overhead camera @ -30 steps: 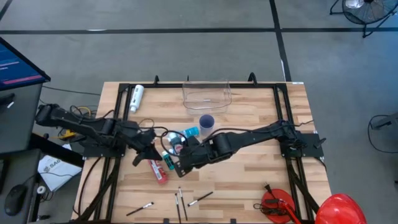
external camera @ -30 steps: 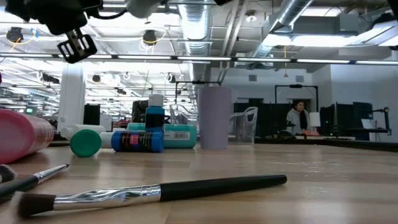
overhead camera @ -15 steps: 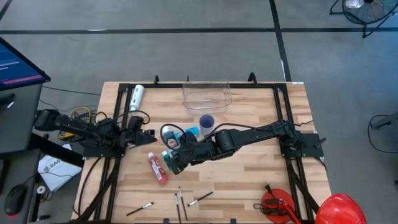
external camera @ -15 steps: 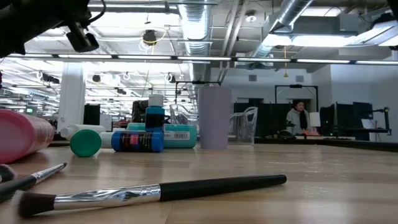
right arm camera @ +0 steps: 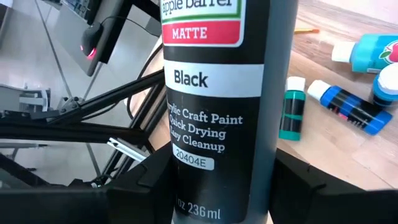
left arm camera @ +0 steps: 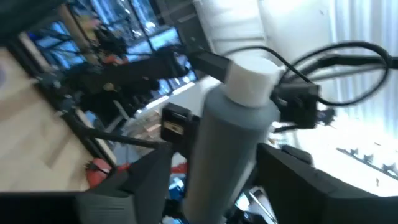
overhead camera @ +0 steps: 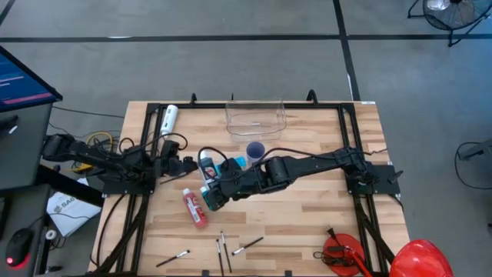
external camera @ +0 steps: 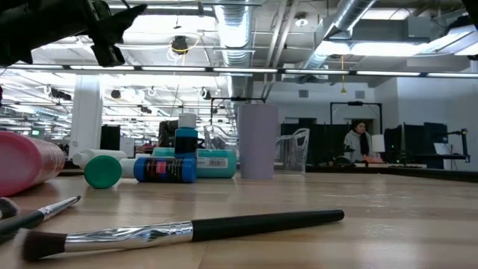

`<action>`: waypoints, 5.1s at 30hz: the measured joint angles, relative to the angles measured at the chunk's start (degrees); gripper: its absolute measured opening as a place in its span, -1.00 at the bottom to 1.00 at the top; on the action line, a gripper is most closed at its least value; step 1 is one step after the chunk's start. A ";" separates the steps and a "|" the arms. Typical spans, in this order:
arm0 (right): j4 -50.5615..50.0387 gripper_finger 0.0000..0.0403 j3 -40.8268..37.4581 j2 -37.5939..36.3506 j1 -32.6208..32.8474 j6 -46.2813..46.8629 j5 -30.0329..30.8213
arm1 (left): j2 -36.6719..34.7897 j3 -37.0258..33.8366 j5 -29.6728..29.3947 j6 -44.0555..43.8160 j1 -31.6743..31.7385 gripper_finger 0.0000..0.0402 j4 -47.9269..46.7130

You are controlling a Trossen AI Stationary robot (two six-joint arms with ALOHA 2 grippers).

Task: Pick & Place Paint Supplies
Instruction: Put the black paint bottle into the transparent bin

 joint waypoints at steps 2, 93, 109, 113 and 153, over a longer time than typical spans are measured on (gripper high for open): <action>-0.05 -0.09 0.00 0.00 -0.16 0.00 -0.01 | 0.00 0.00 0.00 0.20 0.32 0.32 0.22; -16.43 0.54 2.89 -7.48 -2.30 -3.89 9.35 | 13.97 12.26 4.06 3.24 9.72 -0.13 -3.42; -29.19 0.54 2.69 -9.09 5.18 -10.77 28.99 | 20.23 19.71 5.54 16.49 25.80 -0.13 -17.19; -30.24 0.54 2.80 -11.78 5.85 -17.09 30.99 | 25.59 30.08 6.05 26.10 26.94 -0.13 -22.91; 53.06 0.54 -79.67 -63.87 3.55 -35.82 17.62 | 56.23 46.86 -15.19 53.92 34.71 -0.13 -27.80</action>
